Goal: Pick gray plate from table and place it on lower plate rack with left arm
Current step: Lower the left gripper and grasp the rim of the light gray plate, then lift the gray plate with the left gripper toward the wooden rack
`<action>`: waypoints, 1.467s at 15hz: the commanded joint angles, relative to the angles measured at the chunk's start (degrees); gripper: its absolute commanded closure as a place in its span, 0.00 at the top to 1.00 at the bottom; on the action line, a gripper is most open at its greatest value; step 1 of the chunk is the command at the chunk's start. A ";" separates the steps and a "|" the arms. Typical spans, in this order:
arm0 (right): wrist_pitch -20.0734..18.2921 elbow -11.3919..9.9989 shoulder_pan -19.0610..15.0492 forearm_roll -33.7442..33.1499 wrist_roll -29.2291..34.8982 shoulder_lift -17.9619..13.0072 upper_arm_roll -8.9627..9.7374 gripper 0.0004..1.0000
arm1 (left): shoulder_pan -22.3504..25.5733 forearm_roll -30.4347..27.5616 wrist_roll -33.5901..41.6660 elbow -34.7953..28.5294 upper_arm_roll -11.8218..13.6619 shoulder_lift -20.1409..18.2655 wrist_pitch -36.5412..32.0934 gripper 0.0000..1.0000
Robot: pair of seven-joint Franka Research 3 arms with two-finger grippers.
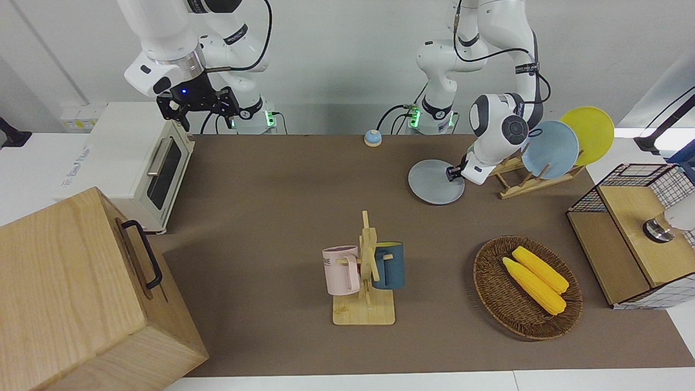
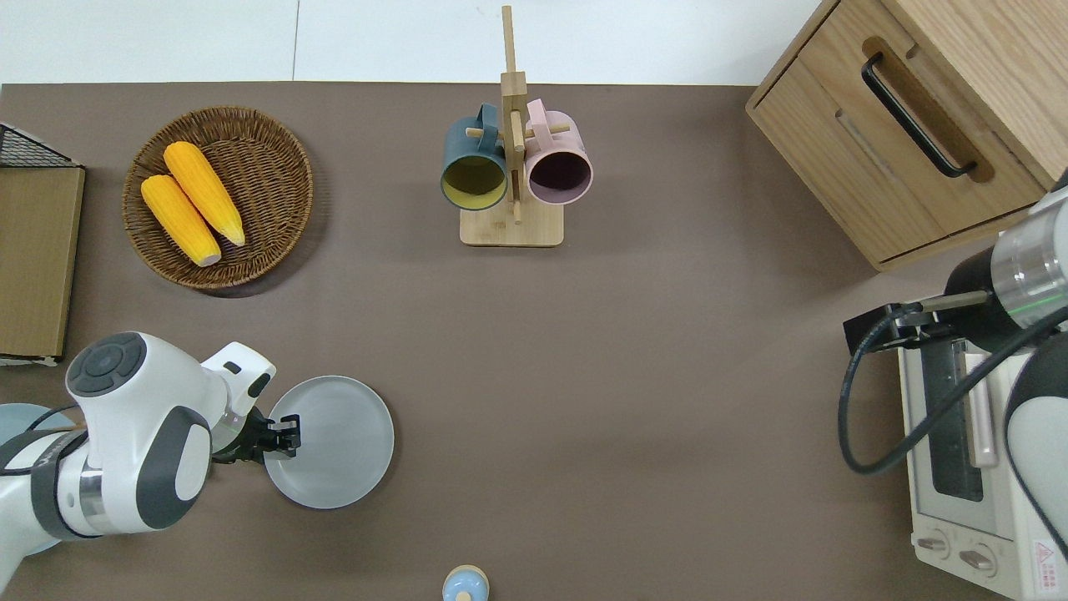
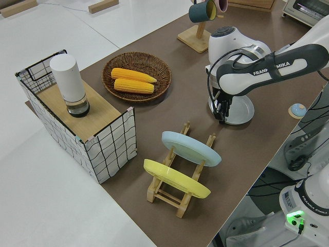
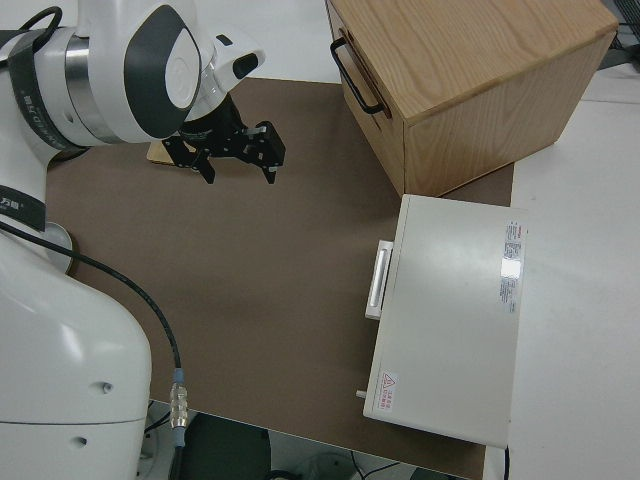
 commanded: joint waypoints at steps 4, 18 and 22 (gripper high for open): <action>-0.83 0.55 -1.47 -0.38 0.73 -0.14 1.34 0.98 | 0.08 -0.61 -0.34 -0.12 0.15 0.79 2.09 0.00; -0.83 0.55 -1.47 -0.38 0.73 -0.14 1.34 0.98 | 1.40 -0.26 -0.42 16.31 1.12 -1.75 -15.91 0.00; -0.83 0.55 -1.47 -0.38 0.73 -0.14 1.34 0.98 | 1.75 5.52 -3.76 21.93 1.56 -2.28 -22.06 0.00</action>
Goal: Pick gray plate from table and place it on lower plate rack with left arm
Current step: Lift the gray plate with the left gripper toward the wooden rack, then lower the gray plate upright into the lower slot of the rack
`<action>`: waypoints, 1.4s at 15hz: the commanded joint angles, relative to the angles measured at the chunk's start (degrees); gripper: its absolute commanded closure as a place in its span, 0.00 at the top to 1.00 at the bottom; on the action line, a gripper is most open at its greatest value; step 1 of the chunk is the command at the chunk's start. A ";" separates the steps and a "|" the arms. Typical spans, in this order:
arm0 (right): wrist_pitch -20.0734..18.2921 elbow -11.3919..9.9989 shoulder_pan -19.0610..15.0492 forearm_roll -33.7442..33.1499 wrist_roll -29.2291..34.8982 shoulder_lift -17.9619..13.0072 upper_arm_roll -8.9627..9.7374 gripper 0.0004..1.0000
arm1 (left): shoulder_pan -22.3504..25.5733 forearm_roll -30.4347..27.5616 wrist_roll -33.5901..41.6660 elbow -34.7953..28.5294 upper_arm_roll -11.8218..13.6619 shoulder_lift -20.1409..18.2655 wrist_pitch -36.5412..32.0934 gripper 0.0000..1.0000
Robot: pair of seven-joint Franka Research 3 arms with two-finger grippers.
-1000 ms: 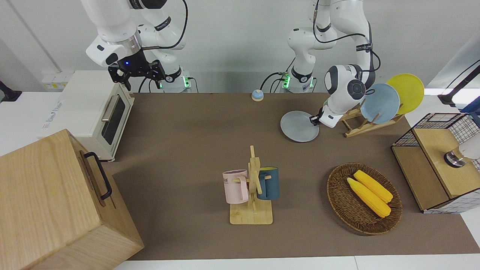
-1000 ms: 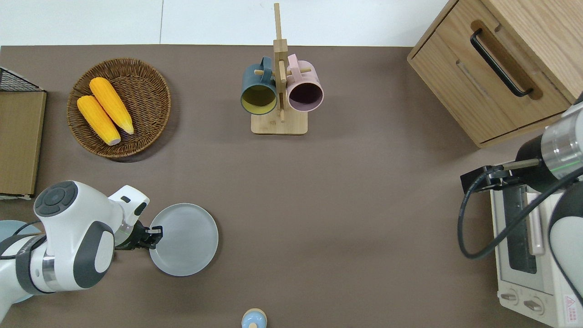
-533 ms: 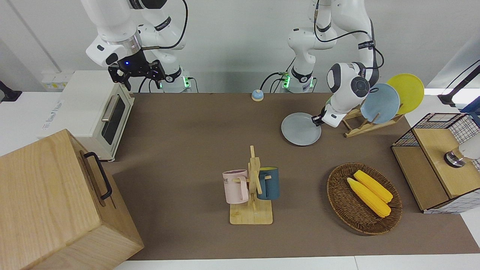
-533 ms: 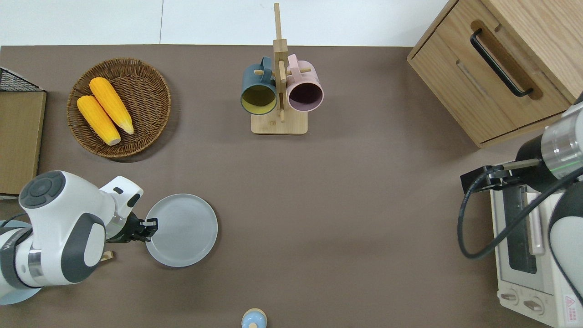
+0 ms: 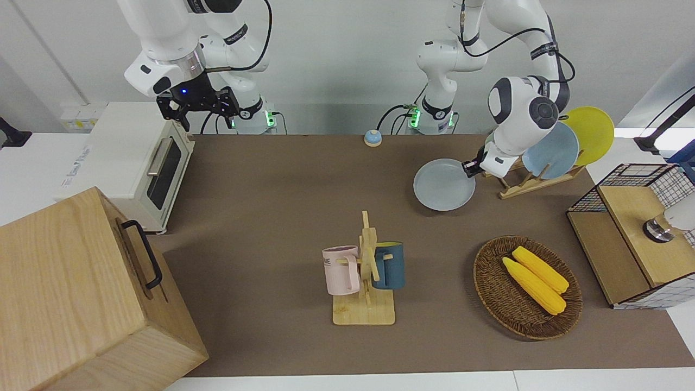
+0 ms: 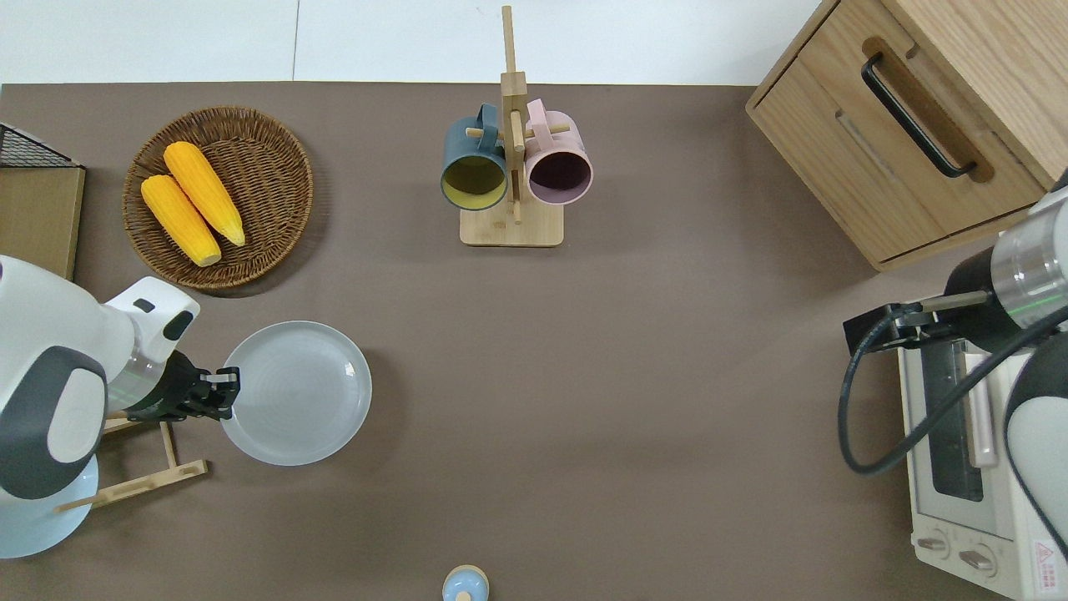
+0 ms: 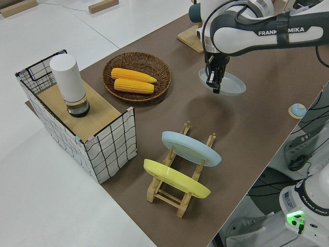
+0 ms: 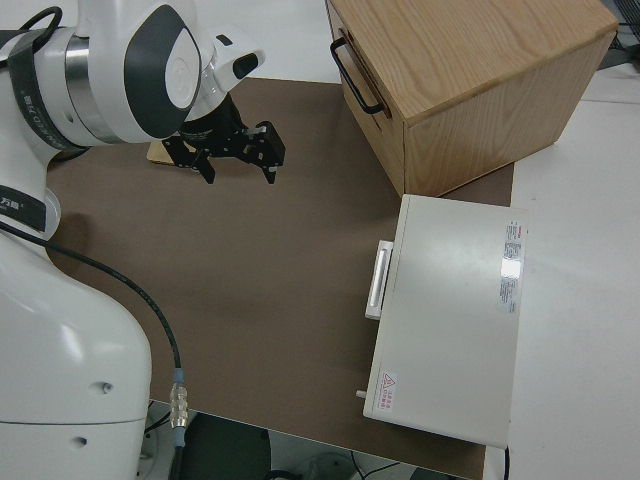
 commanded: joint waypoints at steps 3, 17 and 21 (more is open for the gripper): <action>-0.83 0.55 -1.47 -0.38 0.73 -0.14 1.34 0.98 | -0.30 13.32 -2.79 6.71 -0.19 -1.02 -9.61 0.00; -0.83 0.55 -1.47 -0.38 0.73 -0.14 1.34 0.98 | -0.57 43.67 -14.27 8.39 -1.87 -0.41 -24.91 0.00; -0.83 0.55 -1.47 -0.47 0.73 -0.14 1.34 0.98 | -0.48 43.41 -18.61 7.51 -1.87 0.91 -25.09 0.00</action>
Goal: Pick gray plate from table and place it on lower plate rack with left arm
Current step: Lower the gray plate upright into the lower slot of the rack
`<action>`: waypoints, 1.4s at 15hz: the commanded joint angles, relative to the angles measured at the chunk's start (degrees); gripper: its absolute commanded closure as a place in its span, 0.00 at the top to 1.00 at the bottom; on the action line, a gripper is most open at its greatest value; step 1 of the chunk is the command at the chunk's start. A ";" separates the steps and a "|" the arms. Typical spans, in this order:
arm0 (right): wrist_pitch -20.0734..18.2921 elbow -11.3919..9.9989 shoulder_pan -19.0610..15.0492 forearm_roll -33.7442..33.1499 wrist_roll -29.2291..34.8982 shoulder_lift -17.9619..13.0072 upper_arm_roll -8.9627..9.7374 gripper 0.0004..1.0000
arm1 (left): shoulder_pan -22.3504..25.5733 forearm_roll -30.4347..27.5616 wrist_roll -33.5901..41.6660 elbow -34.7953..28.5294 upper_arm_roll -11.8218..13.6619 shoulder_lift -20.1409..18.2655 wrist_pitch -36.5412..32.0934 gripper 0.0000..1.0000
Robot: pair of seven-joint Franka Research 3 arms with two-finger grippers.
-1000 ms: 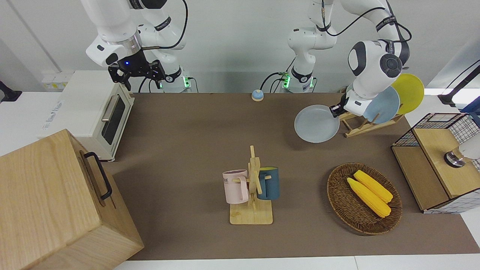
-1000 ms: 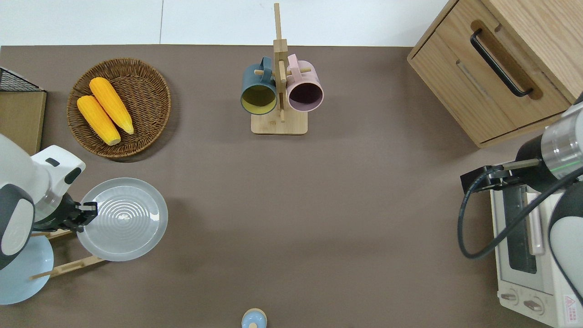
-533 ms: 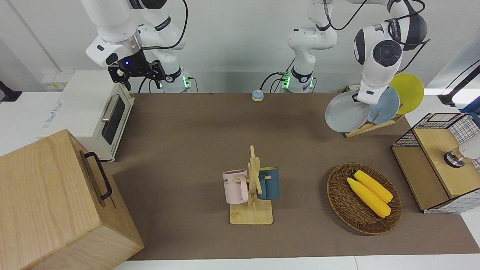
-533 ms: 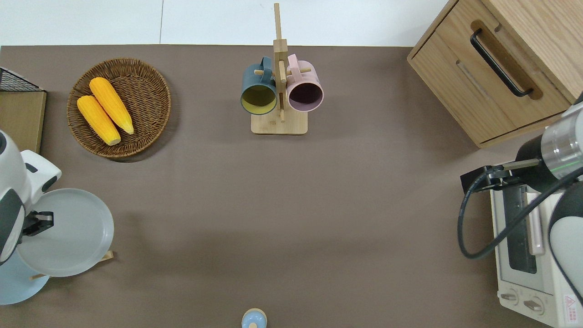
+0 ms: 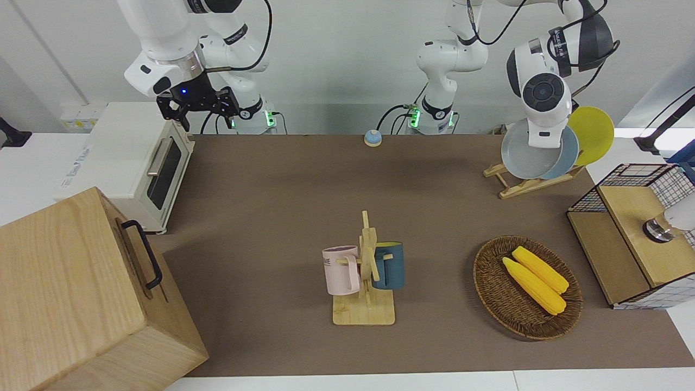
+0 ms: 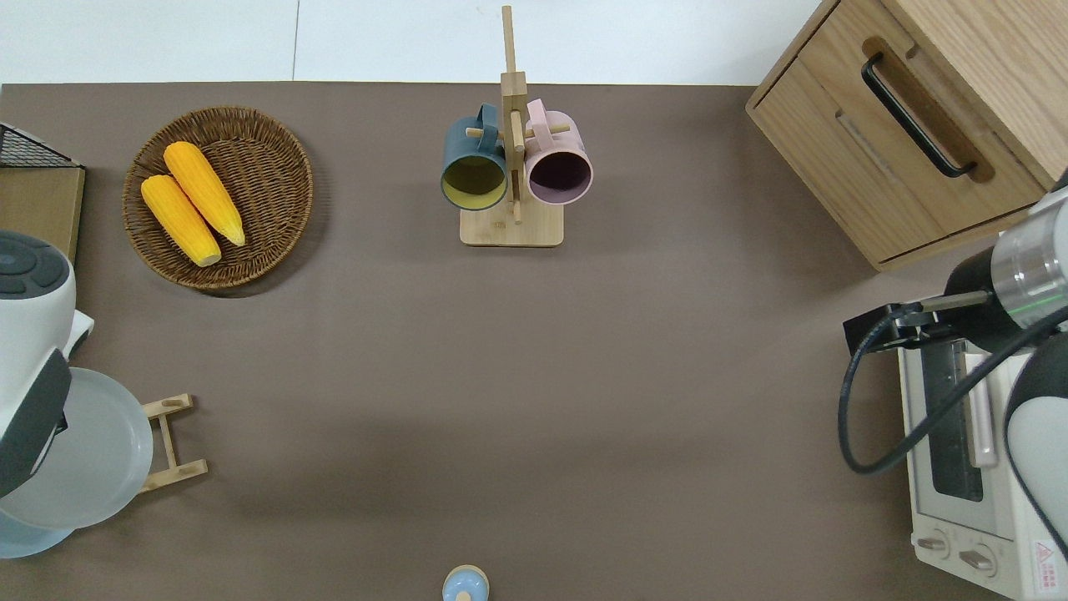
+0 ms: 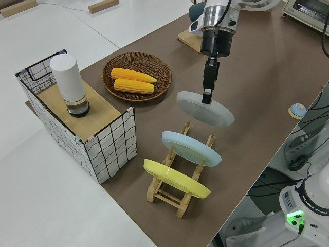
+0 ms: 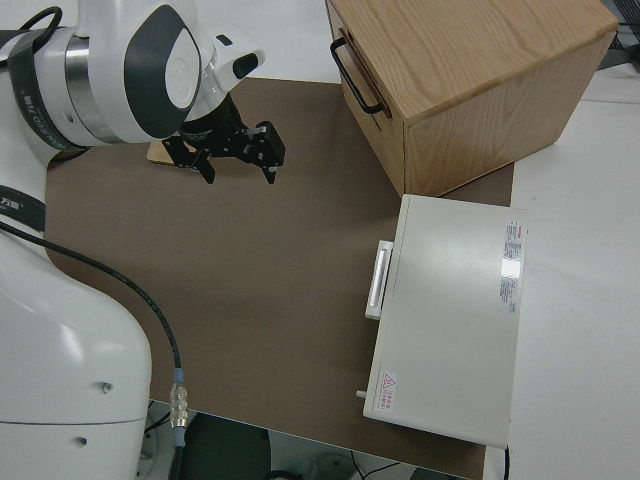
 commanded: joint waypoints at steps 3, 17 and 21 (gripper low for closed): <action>-0.83 0.55 -1.47 -0.38 0.73 -0.14 1.34 0.98 | -0.55 1.78 -5.89 -0.20 0.05 2.87 -1.44 0.00; -0.83 0.55 -1.47 -0.38 0.73 -0.14 1.34 0.98 | -0.99 4.59 -17.41 -0.28 -6.36 10.17 -6.53 0.00; -0.83 0.55 -1.47 -0.38 0.73 -0.14 1.34 0.98 | -0.90 5.64 -16.71 -0.28 -6.28 10.00 -6.79 0.00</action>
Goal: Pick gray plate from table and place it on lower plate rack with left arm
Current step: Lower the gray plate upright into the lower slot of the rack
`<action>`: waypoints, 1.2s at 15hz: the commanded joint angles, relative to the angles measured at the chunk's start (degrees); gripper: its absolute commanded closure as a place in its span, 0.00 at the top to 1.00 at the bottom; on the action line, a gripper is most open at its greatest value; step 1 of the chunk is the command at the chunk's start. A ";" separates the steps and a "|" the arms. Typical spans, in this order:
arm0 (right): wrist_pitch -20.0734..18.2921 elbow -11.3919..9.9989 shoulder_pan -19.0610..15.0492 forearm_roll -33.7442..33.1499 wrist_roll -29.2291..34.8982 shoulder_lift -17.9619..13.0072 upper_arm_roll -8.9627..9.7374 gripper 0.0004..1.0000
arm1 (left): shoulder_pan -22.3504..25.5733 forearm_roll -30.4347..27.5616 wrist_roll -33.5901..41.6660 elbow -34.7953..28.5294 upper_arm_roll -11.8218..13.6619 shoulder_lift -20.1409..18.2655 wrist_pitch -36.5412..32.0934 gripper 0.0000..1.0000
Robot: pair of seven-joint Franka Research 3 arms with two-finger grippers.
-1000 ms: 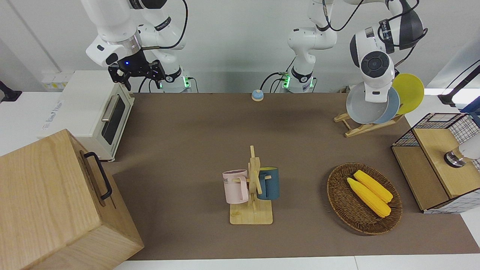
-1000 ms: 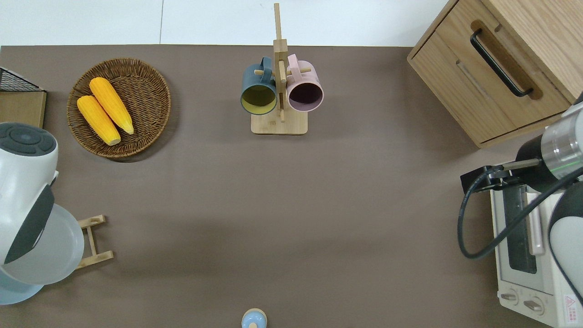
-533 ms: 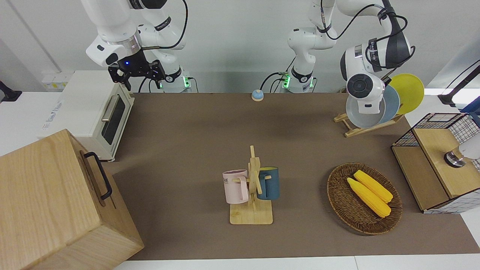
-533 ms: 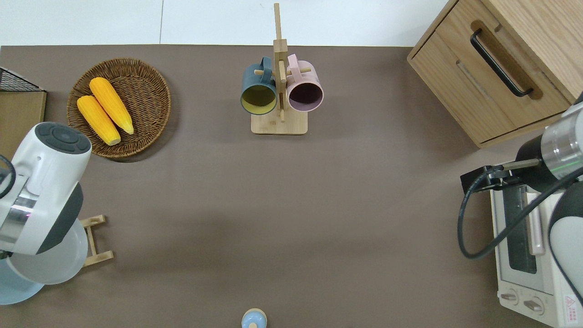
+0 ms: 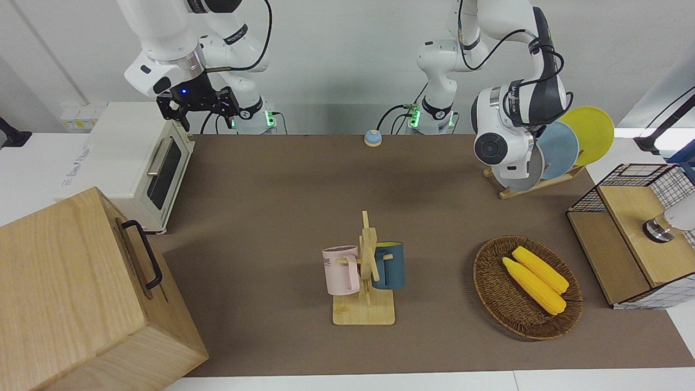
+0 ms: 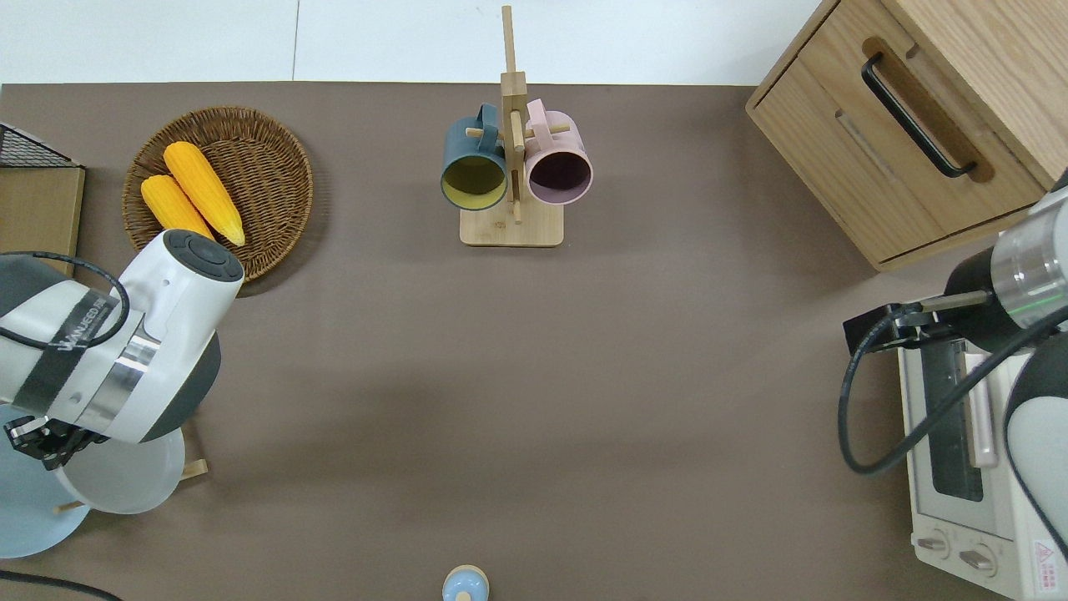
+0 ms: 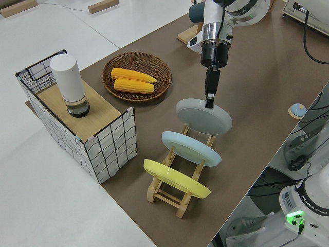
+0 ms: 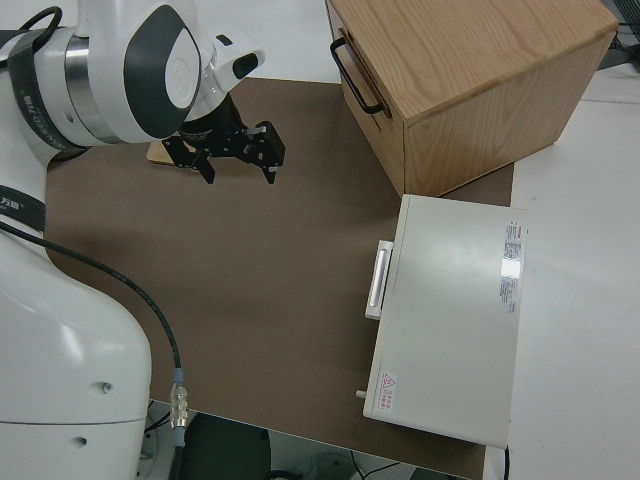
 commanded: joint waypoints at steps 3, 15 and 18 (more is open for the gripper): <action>-0.83 0.55 -1.47 -0.38 0.73 -0.14 1.34 0.98 | -0.29 3.05 -0.01 0.07 0.18 -0.31 -1.75 0.00; -0.83 0.55 -1.47 -0.38 0.73 -0.14 1.34 0.98 | -0.12 -3.62 -1.32 -0.99 0.09 1.80 4.05 0.12; -0.83 0.55 -1.47 -0.38 0.73 -0.14 1.34 0.98 | -0.20 -3.62 -0.80 -1.08 0.09 1.71 4.22 0.65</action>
